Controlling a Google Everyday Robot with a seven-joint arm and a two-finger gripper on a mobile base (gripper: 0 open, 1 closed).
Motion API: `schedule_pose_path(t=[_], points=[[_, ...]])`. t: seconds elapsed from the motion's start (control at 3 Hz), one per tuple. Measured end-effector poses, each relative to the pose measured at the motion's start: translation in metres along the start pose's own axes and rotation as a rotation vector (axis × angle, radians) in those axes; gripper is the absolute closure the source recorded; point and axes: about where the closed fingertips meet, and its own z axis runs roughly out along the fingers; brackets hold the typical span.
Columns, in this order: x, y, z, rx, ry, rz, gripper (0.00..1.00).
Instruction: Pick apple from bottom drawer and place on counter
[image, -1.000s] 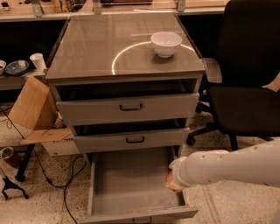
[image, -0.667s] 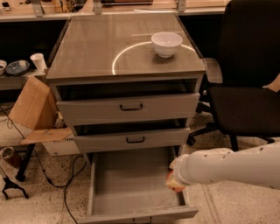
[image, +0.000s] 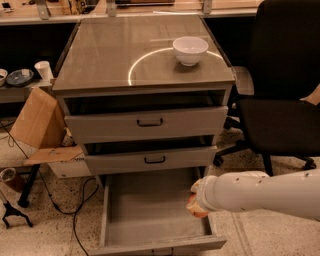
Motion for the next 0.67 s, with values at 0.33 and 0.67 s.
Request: schedule_pose_path(t=[0.33,0.67], points=[[-0.037,-0.020,-0.032,0.128,-0.127,-0.008,1.00],[-0.064,-0.046,-0.083,0.317,-0.232,-0.016,1.00]])
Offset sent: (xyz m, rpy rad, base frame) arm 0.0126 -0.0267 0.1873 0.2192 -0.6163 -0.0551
